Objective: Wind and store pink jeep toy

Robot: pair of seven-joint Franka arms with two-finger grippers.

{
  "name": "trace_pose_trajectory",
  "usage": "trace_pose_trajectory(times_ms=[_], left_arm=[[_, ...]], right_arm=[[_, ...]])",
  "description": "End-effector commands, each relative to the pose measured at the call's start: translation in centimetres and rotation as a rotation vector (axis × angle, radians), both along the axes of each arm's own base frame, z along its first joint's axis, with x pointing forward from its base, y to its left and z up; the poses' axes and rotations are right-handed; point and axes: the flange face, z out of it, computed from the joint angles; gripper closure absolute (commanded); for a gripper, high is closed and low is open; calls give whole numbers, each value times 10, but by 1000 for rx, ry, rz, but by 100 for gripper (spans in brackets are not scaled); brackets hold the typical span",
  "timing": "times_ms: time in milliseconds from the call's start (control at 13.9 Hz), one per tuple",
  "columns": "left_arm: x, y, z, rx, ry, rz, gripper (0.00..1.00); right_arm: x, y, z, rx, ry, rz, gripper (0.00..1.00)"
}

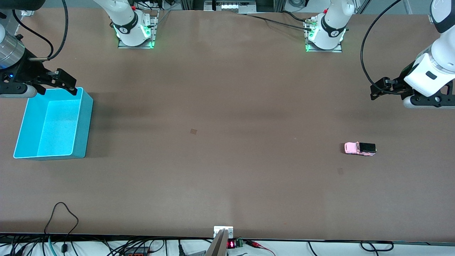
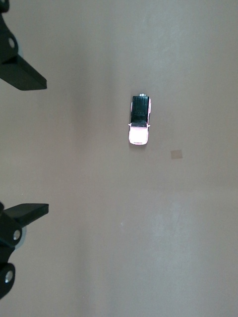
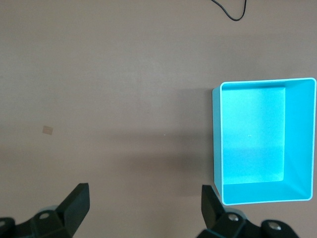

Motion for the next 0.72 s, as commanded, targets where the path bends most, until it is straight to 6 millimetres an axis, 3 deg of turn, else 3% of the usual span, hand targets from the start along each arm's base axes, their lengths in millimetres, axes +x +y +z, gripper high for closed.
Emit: trace_pose_trajectory(times_ms=[0, 647], left_arm=[[-2, -6, 7, 5, -5, -6, 0], [-2, -9, 5, 5, 3, 2, 0]], right_arm=[[-7, -1, 5, 63, -16, -29, 0], [-5, -6, 5, 56, -30, -32, 0]])
